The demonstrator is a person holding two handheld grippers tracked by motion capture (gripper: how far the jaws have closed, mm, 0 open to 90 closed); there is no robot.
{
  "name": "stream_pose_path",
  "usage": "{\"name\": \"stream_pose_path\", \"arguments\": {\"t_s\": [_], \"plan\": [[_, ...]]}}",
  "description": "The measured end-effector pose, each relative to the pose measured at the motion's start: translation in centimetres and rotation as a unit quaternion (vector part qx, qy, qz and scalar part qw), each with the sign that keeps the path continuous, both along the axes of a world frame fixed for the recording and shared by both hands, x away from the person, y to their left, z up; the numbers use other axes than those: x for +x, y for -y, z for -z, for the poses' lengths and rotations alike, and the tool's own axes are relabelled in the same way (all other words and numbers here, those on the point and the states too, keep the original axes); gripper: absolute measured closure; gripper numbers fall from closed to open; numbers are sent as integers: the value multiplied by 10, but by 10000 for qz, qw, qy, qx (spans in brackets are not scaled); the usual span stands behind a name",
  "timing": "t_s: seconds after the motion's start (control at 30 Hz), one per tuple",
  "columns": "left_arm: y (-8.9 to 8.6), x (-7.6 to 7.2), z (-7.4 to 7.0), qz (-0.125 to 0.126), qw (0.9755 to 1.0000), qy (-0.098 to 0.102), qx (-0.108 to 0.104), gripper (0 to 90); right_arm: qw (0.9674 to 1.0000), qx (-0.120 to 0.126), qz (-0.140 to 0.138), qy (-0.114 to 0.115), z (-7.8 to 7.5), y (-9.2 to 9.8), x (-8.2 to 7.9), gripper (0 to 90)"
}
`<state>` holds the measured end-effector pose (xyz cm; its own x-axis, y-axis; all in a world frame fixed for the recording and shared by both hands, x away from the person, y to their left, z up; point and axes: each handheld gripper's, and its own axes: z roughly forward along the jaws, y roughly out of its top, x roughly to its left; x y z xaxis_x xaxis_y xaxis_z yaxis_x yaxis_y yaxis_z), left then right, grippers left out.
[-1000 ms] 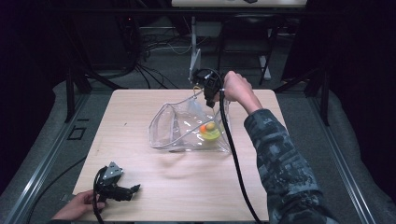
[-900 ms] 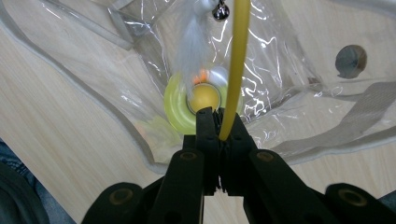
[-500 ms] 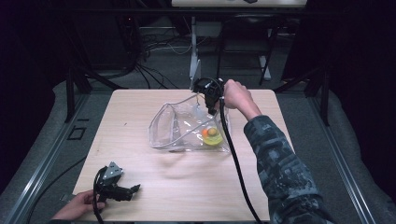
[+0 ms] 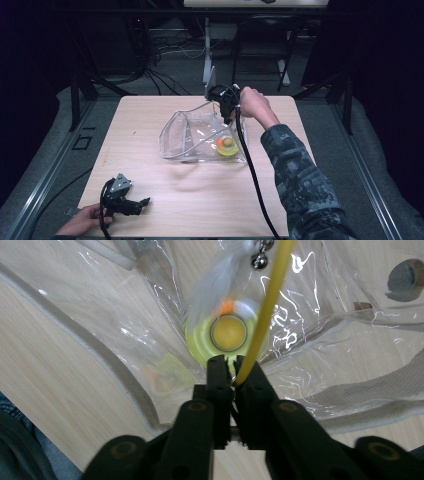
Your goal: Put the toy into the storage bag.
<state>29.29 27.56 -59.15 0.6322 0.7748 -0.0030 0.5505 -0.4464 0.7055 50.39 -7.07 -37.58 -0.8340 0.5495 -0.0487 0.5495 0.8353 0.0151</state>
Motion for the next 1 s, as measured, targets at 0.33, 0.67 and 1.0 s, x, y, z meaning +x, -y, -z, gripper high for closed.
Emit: {"name": "stream_pose_path", "arguments": {"t_s": [0.33, 0.67, 1.0], "plan": [[0, 0, 0, -9, 10000, 17, -9, 0, 9977, 476, -28, 488, -29, 7, -9, 628], [0, 0, 0, 1, 10000, -2, 0, 0, 9933, 777, 98, 849, -56, 16, -21, 376], [0, 0, 0, -13, 10000, 19, -13, 0, 9871, 1075, 140, 1180, -77, 35, -37, 146]]}}
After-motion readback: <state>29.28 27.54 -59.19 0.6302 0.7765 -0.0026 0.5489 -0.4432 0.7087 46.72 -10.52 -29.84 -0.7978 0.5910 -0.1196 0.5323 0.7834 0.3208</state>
